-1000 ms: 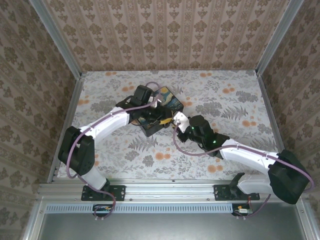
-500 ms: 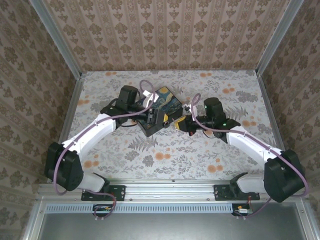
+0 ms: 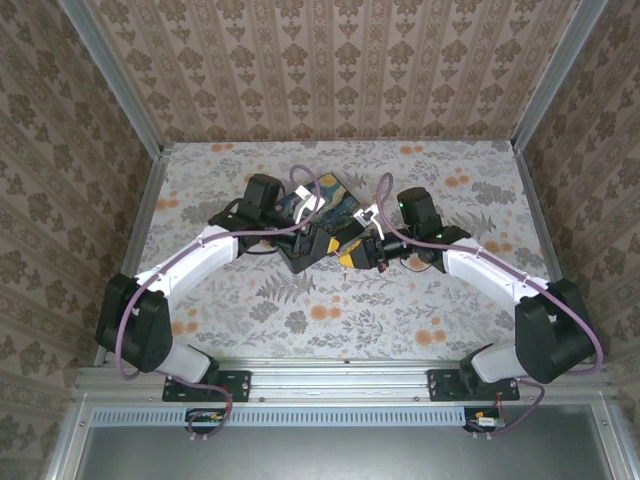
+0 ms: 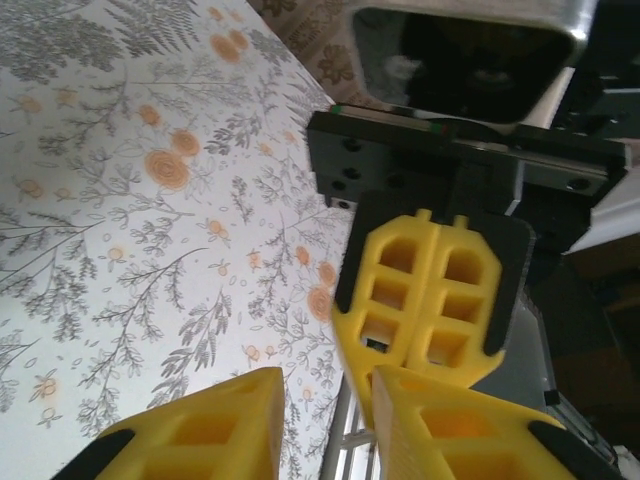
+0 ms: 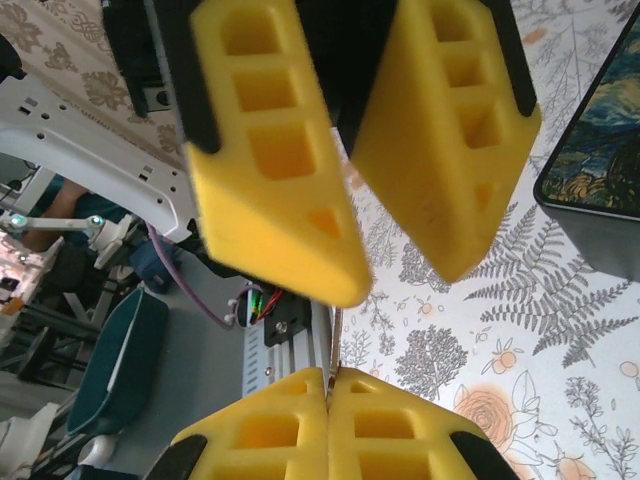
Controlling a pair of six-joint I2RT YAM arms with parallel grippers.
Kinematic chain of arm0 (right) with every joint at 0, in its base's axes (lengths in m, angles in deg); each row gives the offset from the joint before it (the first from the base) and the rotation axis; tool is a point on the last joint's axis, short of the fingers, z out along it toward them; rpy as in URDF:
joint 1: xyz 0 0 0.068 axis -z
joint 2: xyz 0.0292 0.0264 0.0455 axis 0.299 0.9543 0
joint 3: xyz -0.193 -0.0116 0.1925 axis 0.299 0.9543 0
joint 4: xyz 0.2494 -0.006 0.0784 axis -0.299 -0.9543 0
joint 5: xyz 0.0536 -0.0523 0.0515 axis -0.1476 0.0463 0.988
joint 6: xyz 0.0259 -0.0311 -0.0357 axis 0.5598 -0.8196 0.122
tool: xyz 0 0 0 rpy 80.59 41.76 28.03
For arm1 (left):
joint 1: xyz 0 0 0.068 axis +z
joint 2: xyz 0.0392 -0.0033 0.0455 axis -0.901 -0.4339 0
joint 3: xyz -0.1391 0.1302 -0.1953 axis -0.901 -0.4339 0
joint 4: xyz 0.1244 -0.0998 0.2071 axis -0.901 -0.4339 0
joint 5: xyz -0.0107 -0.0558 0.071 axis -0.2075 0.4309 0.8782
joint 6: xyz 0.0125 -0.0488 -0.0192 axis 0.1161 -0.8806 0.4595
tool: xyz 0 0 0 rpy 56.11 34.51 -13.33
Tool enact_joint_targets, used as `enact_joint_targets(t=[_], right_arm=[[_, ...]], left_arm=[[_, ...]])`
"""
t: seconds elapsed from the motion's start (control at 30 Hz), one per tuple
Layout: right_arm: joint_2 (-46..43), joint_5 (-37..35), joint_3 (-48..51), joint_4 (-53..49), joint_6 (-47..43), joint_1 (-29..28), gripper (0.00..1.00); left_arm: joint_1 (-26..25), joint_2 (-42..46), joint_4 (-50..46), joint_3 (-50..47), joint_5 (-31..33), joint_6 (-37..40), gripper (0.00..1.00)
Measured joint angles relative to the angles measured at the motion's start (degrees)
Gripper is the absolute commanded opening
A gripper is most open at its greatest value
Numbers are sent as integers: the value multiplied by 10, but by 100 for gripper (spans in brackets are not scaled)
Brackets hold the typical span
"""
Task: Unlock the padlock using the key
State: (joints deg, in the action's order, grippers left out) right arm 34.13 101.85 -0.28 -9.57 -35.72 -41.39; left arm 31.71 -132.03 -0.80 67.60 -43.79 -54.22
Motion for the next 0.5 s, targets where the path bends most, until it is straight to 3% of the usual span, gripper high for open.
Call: enact_joint_targets(t=[0.23, 0.37, 0.5], right_arm=[[8, 7, -6, -6, 1, 0, 0], [9, 9, -9, -9, 0, 0, 0], [12, 12, -14, -15, -3, 0, 13]], left_arm=[[-8, 0, 5, -19, -27, 6, 16], [-7, 3, 3, -22, -35, 10, 0], [-5, 7, 3, -22, -40, 12, 0]])
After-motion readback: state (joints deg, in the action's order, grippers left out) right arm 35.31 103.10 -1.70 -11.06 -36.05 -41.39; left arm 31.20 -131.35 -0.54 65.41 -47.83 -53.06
